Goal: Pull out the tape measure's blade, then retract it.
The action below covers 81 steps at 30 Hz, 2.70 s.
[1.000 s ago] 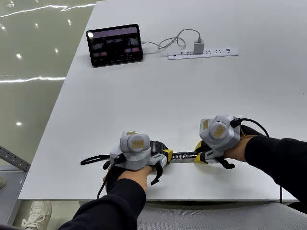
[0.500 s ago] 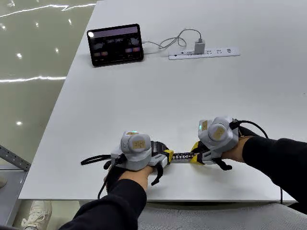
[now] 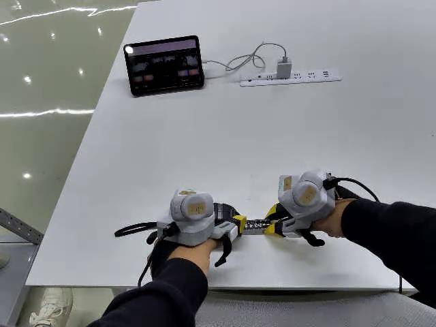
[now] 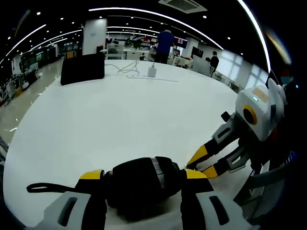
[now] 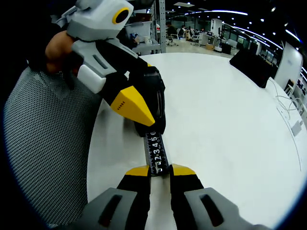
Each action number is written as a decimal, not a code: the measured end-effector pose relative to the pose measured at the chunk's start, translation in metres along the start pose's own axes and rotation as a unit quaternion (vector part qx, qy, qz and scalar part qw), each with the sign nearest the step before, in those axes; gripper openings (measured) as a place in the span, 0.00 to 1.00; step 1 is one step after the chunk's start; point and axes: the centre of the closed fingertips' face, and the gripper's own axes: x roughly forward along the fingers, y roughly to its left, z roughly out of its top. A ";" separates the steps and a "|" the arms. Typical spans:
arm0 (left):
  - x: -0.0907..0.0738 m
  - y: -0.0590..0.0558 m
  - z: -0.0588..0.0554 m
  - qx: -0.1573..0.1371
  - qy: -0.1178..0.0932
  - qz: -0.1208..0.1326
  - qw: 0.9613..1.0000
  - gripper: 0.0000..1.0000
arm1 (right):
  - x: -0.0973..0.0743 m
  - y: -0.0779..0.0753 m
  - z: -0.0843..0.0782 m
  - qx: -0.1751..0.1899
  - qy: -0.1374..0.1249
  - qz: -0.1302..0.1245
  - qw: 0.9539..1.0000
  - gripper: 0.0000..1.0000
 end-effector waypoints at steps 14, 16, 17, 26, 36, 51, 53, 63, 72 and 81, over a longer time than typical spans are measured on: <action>0.000 -0.001 -0.001 0.004 0.002 -0.001 1.000 0.58 | 0.004 0.001 0.006 0.005 -0.004 0.005 1.000 0.10; 0.000 0.000 -0.001 0.003 0.002 -0.001 1.000 0.58 | 0.004 0.001 0.007 0.006 -0.005 0.005 1.000 0.11; 0.000 0.000 -0.001 0.003 0.003 -0.002 1.000 0.58 | 0.004 0.002 0.007 0.004 -0.005 0.005 1.000 0.11; 0.000 0.000 -0.001 0.000 0.002 -0.002 1.000 0.58 | 0.007 0.001 0.011 0.018 -0.016 0.003 1.000 0.11; 0.000 0.000 -0.001 -0.004 0.003 -0.003 1.000 0.59 | 0.009 0.002 0.014 0.010 -0.017 0.006 1.000 0.11; 0.000 0.000 -0.001 -0.012 0.004 -0.009 1.000 0.58 | 0.013 0.002 0.018 -0.004 -0.017 0.014 1.000 0.11; 0.000 0.001 -0.001 -0.012 0.004 -0.009 1.000 0.58 | 0.013 0.002 0.019 0.000 -0.018 0.015 1.000 0.11; 0.000 0.001 -0.001 -0.012 0.004 -0.009 1.000 0.58 | 0.018 0.003 0.022 0.011 -0.025 0.012 1.000 0.11; 0.000 0.001 -0.001 -0.013 0.003 -0.010 1.000 0.58 | 0.021 0.005 0.026 0.014 -0.027 0.013 0.999 0.11; 0.000 0.000 -0.001 -0.007 0.003 -0.012 1.000 0.58 | 0.021 0.008 0.027 0.008 -0.031 0.019 0.999 0.10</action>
